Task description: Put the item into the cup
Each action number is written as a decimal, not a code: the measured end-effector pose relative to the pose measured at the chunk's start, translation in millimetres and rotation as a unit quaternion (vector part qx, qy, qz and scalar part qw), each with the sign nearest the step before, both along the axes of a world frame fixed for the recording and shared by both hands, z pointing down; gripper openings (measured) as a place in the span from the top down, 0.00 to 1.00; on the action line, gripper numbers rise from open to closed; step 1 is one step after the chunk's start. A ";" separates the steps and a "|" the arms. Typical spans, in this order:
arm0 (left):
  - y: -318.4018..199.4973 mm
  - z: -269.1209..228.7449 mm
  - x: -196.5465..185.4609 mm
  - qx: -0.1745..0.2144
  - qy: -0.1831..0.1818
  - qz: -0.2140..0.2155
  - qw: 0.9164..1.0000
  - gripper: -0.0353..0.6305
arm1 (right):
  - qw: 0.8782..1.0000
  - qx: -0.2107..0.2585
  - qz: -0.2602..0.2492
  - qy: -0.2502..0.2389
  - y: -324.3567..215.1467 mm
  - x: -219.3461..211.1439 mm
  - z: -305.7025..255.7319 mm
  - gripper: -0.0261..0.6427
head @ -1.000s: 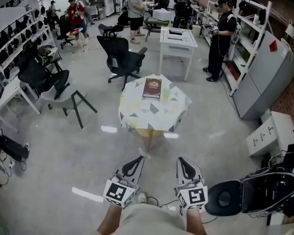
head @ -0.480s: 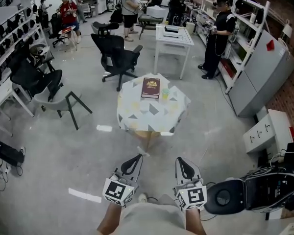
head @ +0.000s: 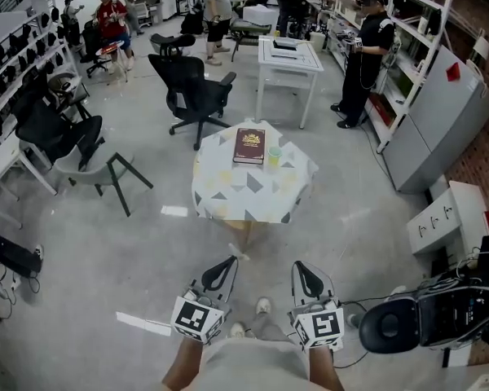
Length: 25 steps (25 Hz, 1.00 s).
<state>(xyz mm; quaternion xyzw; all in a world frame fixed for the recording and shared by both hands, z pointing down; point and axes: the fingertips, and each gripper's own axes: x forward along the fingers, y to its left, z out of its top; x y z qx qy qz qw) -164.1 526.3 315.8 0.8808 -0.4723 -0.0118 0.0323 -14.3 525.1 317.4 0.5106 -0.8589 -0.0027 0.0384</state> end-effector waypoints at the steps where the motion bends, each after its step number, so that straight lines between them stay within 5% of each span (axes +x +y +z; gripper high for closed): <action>1: -4.6 -1.2 2.6 -0.001 -0.001 -0.002 1.000 0.93 | 1.000 0.000 -0.002 -0.002 -5.9 2.4 -1.2 0.95; 25: -123.2 -17.2 78.9 0.003 -0.034 -0.048 0.998 0.93 | 0.998 0.004 -0.052 -0.036 -145.4 76.7 -9.6 0.95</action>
